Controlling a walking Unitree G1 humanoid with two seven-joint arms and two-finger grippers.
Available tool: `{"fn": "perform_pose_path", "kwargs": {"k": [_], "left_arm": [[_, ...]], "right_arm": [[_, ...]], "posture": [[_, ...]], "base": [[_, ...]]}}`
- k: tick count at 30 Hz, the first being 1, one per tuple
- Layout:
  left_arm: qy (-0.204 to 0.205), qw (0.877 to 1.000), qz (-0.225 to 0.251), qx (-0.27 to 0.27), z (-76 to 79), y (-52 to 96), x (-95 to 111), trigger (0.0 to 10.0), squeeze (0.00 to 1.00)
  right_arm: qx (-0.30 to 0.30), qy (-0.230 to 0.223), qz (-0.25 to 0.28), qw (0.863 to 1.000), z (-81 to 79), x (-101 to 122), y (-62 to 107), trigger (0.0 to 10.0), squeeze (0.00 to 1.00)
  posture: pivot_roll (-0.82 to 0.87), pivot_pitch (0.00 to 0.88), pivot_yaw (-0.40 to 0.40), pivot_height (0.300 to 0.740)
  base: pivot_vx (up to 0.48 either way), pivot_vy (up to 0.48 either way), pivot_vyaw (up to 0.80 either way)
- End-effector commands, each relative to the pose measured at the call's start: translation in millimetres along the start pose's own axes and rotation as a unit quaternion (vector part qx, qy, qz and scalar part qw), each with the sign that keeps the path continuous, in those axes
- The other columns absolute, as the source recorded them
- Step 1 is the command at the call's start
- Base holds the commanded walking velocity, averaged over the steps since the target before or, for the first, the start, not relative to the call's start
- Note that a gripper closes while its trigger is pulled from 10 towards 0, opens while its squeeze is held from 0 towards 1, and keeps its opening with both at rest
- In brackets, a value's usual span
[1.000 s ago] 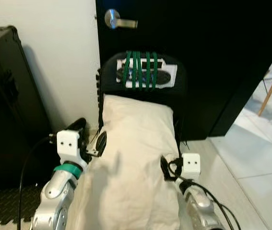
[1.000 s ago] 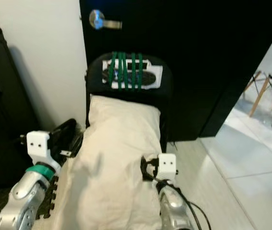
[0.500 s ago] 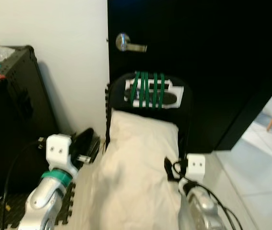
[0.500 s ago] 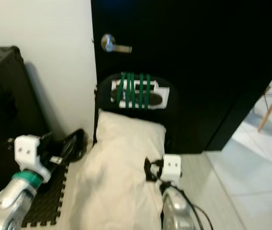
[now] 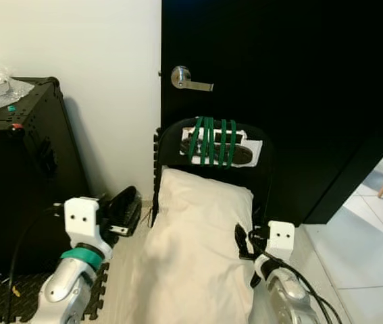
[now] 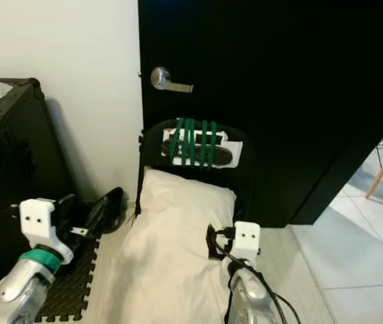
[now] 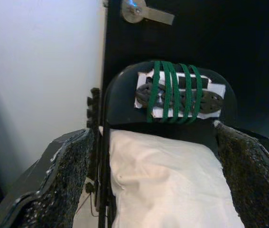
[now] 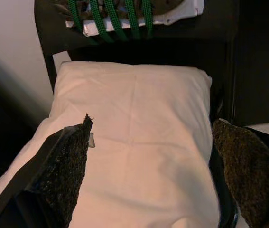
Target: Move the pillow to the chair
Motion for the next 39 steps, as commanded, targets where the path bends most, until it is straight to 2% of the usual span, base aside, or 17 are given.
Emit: {"fn": "perform_pose_path", "kwargs": {"k": [1,4,8,9,12,17,21,22,24,27,29,31,34,39], "left_arm": [[-0.003,1.000,-0.014,0.001,-0.2,0.1,-8.3,10.0,0.00],[-0.003,1.000,-0.029,0.001,4.0,-10.0,-19.9,10.0,0.00],[0.001,0.999,-0.036,0.005,7.0,-14.2,-23.8,10.0,0.00],[-0.003,0.999,-0.049,0.017,5.1,-13.7,-29.7,10.0,0.00],[-0.006,0.998,-0.053,0.022,3.9,-13.4,-32.1,10.0,0.00],[0.006,0.997,-0.073,0.024,6.3,-6.8,-42.8,10.0,0.00],[0.004,0.996,-0.076,0.036,2.7,-5.1,-44.8,10.0,0.00],[0.013,0.996,-0.077,0.043,0.0,-2.6,-43.4,10.0,0.00],[0.016,0.996,-0.079,0.046,-1.9,-1.0,-46.4,10.0,0.00],[-0.002,0.995,-0.086,0.056,-5.2,1.0,-52.6,10.0,0.00],[0.004,0.995,-0.080,0.059,-5.1,0.2,-50.7,10.0,0.00],[0.005,0.995,-0.075,0.062,-5.6,0.9,-50.5,10.0,0.00],[-0.001,0.996,-0.062,0.070,-2.6,0.8,-46.5,10.0,0.00],[-0.002,0.998,-0.051,0.043,8.3,-8.1,-40.2,10.0,0.00]], "right_arm": [[0.000,-0.015,-0.017,1.000,0.4,-9.7,4.1,10.0,0.00],[0.019,-0.022,-0.011,1.000,-1.8,-8.8,5.7,10.0,0.00],[0.030,-0.013,-0.019,0.999,-2.4,-9.9,5.6,10.0,0.00],[0.032,0.020,-0.028,0.999,-4.6,-11.2,5.4,10.0,0.00],[0.029,0.033,-0.029,0.999,-4.7,-11.2,5.2,10.0,0.00],[-0.009,0.003,-0.022,1.000,-1.6,-10.2,6.0,10.0,0.00],[-0.007,0.001,-0.024,1.000,-3.4,-11.2,5.2,10.0,0.00],[0.007,0.012,-0.021,1.000,-8.6,-8.8,3.9,10.0,0.00],[0.006,0.024,-0.024,0.999,-9.0,-11.2,4.0,10.0,0.00],[0.004,0.061,-0.037,0.997,-7.0,-17.0,5.2,10.0,0.00],[0.023,0.062,-0.032,0.997,-9.8,-14.9,4.7,10.0,0.00],[0.024,0.065,-0.041,0.997,-6.4,-16.2,3.7,10.0,0.00],[0.003,0.030,-0.063,0.998,8.8,-15.0,1.6,10.0,0.00],[0.010,0.039,-0.065,0.997,14.0,-9.9,0.1,10.0,0.00]], "posture": [[0.02,0.000,0.007,0.739],[0.01,0.000,0.007,0.739],[0.00,0.010,0.020,0.739],[-0.03,0.030,0.038,0.739],[-0.03,0.035,0.040,0.739],[-0.03,0.015,0.031,0.739],[-0.02,0.011,0.033,0.739],[-0.03,0.000,0.040,0.739],[-0.03,0.000,0.032,0.739],[-0.03,0.000,0.030,0.739],[-0.02,0.000,0.009,0.739],[-0.02,0.000,-0.014,0.739],[-0.01,0.000,-0.037,0.739],[-0.03,0.000,-0.025,0.739]], "base": [[0.000,0.000,0.00],[0.000,0.000,0.00],[0.000,0.000,0.00],[0.000,0.000,0.00],[0.000,0.000,0.00],[0.000,0.000,0.00],[0.000,0.000,0.00],[0.000,0.000,0.00],[0.000,0.000,0.00],[0.000,0.000,0.00],[0.000,0.000,0.00],[0.000,0.000,0.00],[0.000,0.000,0.00],[0.000,0.000,0.00]]}}
Point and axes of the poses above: a point about 5 cm out from each wrist's last joint towards the gripper, its own y axis pointing back from the gripper into the wrist, its own x axis along the axis of the wrist's last joint, z = x × y, the point moved 2 cm from there along -y, pointing out of the wrist towards the gripper, and after that the axes turned 5 degrees about y, right-handed, at the moved point
